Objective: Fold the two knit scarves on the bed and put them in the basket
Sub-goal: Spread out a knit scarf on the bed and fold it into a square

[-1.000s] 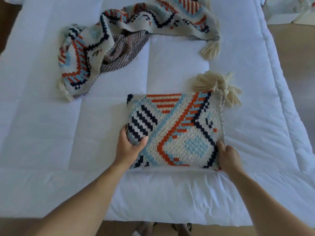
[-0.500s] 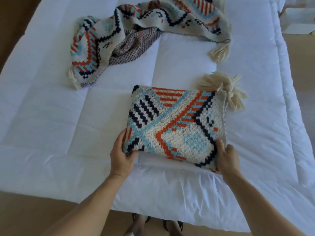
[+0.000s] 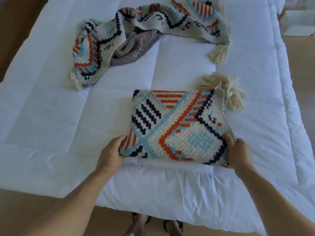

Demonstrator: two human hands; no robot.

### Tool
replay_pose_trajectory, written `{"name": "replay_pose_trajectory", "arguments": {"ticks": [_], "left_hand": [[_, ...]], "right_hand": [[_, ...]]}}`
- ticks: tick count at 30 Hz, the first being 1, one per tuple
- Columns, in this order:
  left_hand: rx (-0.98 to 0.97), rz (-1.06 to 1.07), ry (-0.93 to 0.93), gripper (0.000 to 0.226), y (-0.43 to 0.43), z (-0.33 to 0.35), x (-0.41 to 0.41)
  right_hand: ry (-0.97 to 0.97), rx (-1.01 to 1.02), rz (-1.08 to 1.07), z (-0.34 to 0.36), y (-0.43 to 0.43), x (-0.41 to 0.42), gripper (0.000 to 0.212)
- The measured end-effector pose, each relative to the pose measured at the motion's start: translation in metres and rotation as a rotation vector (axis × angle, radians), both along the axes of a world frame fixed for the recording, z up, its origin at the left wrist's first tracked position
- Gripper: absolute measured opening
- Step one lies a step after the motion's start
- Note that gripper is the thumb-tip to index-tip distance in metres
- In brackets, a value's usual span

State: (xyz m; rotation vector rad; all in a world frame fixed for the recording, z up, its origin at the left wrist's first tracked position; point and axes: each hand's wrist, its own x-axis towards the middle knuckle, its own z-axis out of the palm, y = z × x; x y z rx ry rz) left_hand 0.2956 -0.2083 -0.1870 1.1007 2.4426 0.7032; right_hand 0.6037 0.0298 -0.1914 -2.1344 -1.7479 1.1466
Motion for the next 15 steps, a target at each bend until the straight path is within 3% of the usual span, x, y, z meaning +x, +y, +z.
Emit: {"name": "replay_pose_trajectory", "arguments": {"ticks": [5, 9, 12, 15], "left_hand": [[-0.126, 0.052, -0.159, 0.092, 0.009, 0.004, 0.030], [-0.151, 0.051, -0.070, 0.098, 0.002, -0.002, 0.030], [-0.309, -0.079, 0.062, 0.089, -0.004, -0.002, 0.015], [-0.457, -0.229, 0.152, 0.096, -0.001, 0.000, 0.008]], "right_hand": [[-0.032, -0.059, 0.057, -0.016, -0.026, -0.003, 0.054], [-0.064, -0.019, 0.101, -0.018, -0.022, 0.002, 0.054], [-0.077, 0.046, 0.126, -0.012, -0.012, 0.008, 0.050], [-0.085, 0.030, 0.144, -0.014, -0.010, 0.007, 0.051]]}}
